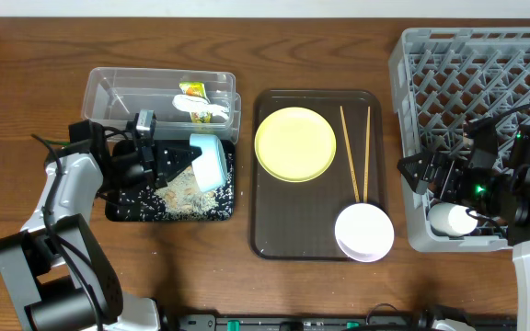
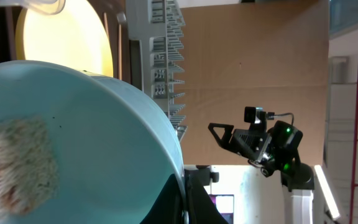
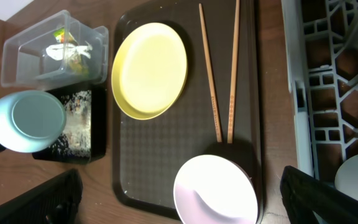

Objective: Sort waste into correct bins and load items into the dishwasher rack
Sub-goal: 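Tip the blue bowl over the black tray to pour out the rice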

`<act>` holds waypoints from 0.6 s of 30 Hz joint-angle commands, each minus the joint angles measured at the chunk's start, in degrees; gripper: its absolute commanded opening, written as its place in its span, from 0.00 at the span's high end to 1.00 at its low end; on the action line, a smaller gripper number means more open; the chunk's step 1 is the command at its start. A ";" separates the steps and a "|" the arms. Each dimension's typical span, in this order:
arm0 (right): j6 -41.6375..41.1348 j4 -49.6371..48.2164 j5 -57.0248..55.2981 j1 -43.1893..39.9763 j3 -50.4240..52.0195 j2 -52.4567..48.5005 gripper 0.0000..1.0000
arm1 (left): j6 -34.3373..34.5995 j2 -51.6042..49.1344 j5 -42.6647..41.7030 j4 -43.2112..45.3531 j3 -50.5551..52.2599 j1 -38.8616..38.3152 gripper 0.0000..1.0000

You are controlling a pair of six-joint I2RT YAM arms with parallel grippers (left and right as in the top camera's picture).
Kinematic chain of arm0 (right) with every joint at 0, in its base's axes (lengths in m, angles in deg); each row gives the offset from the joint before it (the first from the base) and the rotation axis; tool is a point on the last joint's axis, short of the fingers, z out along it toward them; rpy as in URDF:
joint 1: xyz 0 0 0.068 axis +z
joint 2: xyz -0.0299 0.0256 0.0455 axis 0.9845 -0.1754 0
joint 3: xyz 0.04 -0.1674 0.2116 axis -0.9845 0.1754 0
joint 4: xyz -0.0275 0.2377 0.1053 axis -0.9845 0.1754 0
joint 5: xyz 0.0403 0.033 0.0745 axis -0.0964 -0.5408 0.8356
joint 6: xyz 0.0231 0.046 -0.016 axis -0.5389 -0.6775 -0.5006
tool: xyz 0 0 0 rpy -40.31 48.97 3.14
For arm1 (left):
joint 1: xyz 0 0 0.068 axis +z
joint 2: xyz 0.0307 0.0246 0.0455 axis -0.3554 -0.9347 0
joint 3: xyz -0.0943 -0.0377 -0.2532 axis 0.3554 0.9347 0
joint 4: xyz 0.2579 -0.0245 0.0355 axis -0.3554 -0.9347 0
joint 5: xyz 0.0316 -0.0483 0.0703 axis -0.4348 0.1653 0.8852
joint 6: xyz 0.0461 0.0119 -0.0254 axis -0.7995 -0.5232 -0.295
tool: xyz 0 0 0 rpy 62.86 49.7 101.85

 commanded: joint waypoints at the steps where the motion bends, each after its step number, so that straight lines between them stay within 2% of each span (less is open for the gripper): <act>1: -0.63 -0.13 0.24 0.42 -0.81 0.15 0.01 | -1.33 0.02 -2.25 -0.63 0.33 0.42 0.94; 2: -0.63 -0.11 0.24 0.42 -0.81 0.15 0.01 | -0.28 0.11 -2.51 -2.49 0.31 0.35 0.94; 5: -0.63 -0.17 0.22 0.42 -0.81 0.15 0.01 | -3.56 0.37 0.55 -2.23 0.31 0.37 0.94; 7: -0.63 -0.63 0.24 0.42 -0.81 0.15 0.01 | 0.31 0.37 2.58 -1.75 0.31 1.09 0.94; 10: -0.63 -0.66 0.24 0.42 -0.81 0.15 0.01 | 1.03 0.37 0.15 0.04 0.31 1.40 0.94; 13: -0.63 -0.44 0.26 0.42 -0.81 0.15 0.01 | 6.12 0.37 -0.61 1.22 0.31 2.60 0.94; 15: -0.59 -0.09 0.22 0.42 -0.81 0.15 0.01 | 3.15 0.72 -2.54 -1.25 0.31 1.90 0.94; 16: -0.37 0.00 0.22 0.42 -0.81 0.15 0.01 | -1.29 1.11 -1.97 -1.79 0.31 1.60 0.94; 17: -0.39 -0.07 0.20 0.42 -0.81 0.15 0.01 | -3.32 1.46 1.57 -1.68 0.31 1.75 0.94; 18: -0.42 -0.11 0.24 0.42 -0.81 0.15 0.01 | -2.25 1.49 4.48 -0.76 0.31 2.08 0.94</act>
